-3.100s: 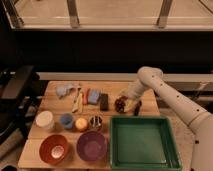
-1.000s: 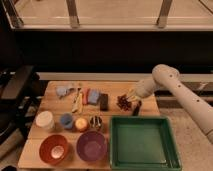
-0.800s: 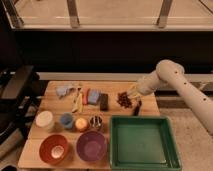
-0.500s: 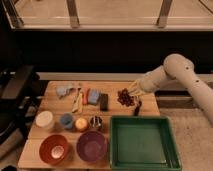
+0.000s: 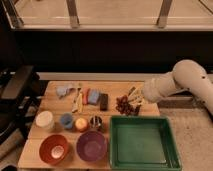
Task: Place grapes in purple bowl
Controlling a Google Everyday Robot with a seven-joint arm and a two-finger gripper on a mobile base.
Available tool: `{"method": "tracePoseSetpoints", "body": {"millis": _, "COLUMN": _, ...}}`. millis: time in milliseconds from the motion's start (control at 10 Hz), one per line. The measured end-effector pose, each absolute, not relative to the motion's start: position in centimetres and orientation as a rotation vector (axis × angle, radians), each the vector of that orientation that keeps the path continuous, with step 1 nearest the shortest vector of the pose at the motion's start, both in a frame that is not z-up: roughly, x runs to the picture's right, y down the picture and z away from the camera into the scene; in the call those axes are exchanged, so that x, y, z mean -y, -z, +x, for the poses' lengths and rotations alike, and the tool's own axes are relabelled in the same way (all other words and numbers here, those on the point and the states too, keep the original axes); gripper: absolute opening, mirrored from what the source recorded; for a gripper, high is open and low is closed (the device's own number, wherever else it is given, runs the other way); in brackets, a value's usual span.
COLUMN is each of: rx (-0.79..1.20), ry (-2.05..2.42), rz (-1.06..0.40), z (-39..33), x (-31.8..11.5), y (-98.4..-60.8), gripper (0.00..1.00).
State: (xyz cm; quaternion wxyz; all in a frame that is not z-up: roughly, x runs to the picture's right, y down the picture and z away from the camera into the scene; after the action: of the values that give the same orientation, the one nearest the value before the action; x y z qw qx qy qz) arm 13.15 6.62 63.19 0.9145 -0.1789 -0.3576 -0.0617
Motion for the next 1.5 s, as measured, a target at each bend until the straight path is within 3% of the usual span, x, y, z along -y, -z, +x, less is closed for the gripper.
{"method": "tracePoseSetpoints", "body": {"millis": 300, "rx": 0.743, "ry": 0.167, "rz": -0.405, "z": 11.8, "x": -9.9, "y": -59.9, "gripper": 0.00}}
{"method": "tracePoseSetpoints", "body": {"millis": 800, "rx": 0.742, "ry": 0.172, "rz": -0.410, "z": 11.7, "x": -9.9, "y": -59.9, "gripper": 0.00}}
{"method": "tracePoseSetpoints", "body": {"millis": 1500, "rx": 0.902, "ry": 0.338, "rz": -0.576, "z": 5.9, "x": -9.8, "y": -64.1, "gripper": 0.00}}
